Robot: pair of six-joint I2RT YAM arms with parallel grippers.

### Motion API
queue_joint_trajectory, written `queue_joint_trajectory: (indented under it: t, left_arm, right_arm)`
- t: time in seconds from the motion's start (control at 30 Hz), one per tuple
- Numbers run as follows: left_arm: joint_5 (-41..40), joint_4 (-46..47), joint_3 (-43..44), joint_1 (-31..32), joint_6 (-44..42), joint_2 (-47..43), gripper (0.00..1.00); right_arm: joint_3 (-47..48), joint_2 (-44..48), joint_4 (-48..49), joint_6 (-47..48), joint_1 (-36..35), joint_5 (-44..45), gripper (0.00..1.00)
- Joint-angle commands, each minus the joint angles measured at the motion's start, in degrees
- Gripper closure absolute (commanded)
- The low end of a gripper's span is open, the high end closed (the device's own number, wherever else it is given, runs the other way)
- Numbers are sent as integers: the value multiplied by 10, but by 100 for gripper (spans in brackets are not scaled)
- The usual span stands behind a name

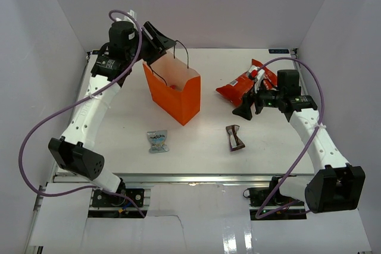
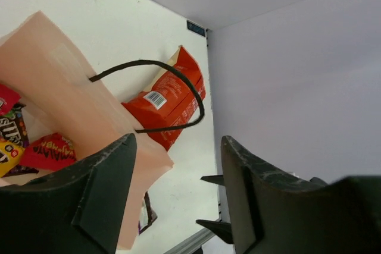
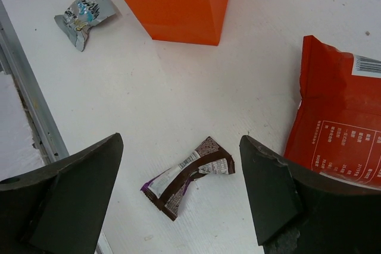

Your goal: Place the snacks into the paper bag

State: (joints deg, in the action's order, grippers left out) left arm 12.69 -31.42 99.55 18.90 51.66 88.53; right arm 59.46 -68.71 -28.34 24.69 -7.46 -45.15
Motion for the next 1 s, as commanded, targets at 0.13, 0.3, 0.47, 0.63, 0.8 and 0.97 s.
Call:
queue_joint_trajectory:
  t: [0.13, 0.3, 0.47, 0.63, 0.8, 0.97]
  left_arm:
    - [-45, 50, 46, 2, -153, -112, 13]
    - [-151, 64, -53, 2, -216, -221, 6]
    - [-216, 28, -243, 2, -185, -358, 4]
    - [-236, -23, -387, 2, -126, -445, 4]
    - [-229, -67, -461, 2, -78, -500, 4]
    - [-217, -86, -518, 2, -46, -521, 4]
  right_arm:
    - [-10, -41, -46, -35, -50, 96, 17]
    - [-51, -51, -35, -107, -126, 303, 17]
    - [-97, -64, -1, -151, -171, 399, 18]
    - [-98, -121, -2, -193, -195, 410, 22]
    - [-94, -168, 21, -201, -202, 445, 29]
    - [-78, -211, 21, -206, -201, 436, 46]
